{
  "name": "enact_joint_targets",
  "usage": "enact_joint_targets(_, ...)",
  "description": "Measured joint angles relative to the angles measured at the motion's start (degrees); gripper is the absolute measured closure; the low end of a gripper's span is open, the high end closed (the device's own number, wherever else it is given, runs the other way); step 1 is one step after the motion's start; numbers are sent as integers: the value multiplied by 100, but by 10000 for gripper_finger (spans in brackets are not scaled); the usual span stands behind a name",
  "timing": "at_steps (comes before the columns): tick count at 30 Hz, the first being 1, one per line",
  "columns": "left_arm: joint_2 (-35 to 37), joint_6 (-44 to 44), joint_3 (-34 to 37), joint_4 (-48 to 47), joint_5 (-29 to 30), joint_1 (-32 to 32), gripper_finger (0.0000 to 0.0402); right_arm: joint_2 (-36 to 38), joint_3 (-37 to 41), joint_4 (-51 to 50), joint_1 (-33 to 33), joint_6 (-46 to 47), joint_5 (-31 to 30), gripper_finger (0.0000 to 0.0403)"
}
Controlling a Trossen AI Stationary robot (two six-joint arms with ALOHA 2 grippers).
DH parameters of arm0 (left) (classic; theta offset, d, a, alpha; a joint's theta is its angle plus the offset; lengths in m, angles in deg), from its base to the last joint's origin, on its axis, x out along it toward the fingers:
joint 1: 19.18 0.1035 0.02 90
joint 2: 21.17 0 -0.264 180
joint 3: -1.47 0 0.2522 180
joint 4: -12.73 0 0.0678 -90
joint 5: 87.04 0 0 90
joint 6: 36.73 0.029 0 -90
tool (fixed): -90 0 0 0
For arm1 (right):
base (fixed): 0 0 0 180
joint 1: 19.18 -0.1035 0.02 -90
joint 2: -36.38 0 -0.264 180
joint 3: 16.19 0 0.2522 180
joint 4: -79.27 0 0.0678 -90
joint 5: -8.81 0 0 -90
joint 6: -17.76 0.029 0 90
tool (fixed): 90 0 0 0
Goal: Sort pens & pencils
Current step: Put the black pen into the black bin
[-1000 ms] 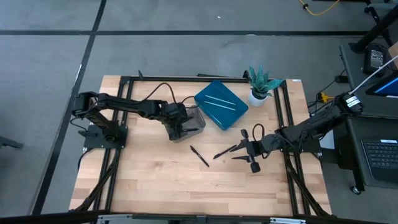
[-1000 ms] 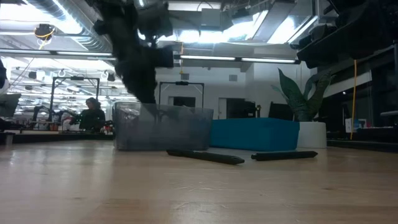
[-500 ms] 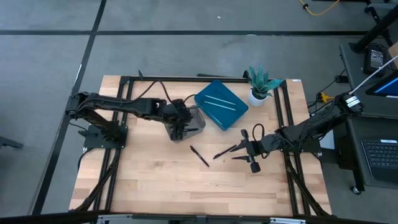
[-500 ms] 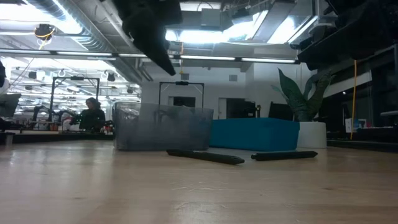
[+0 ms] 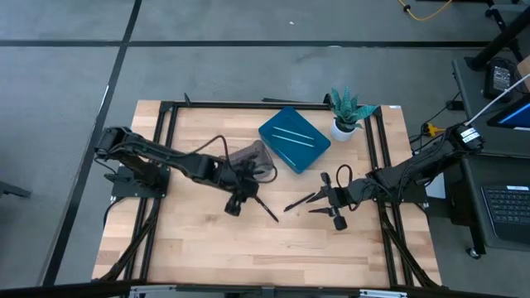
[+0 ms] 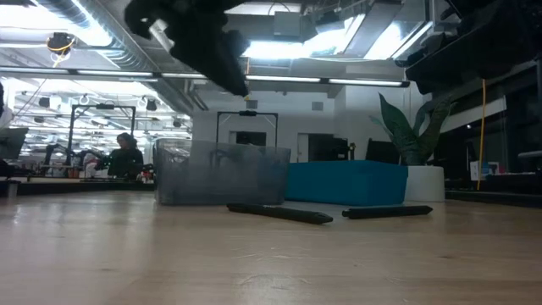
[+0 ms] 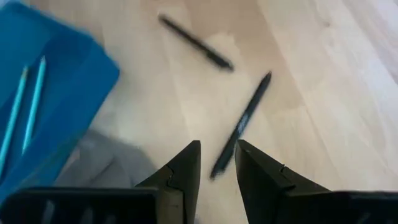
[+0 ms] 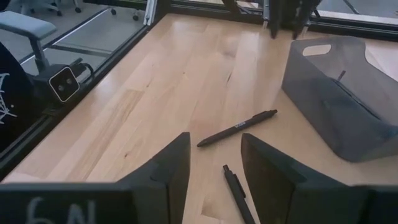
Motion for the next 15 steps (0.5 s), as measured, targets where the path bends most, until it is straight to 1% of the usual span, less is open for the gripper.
enact_joint_targets(7, -307, 66, -2, 345, -36, -299, 308, 0, 0, 0, 0, 152, 34, 258)
enact_joint_targets(15, -639, 357, -2, 495, -25, -348, 308, 0, 0, -3, 0, 296, 310, 258)
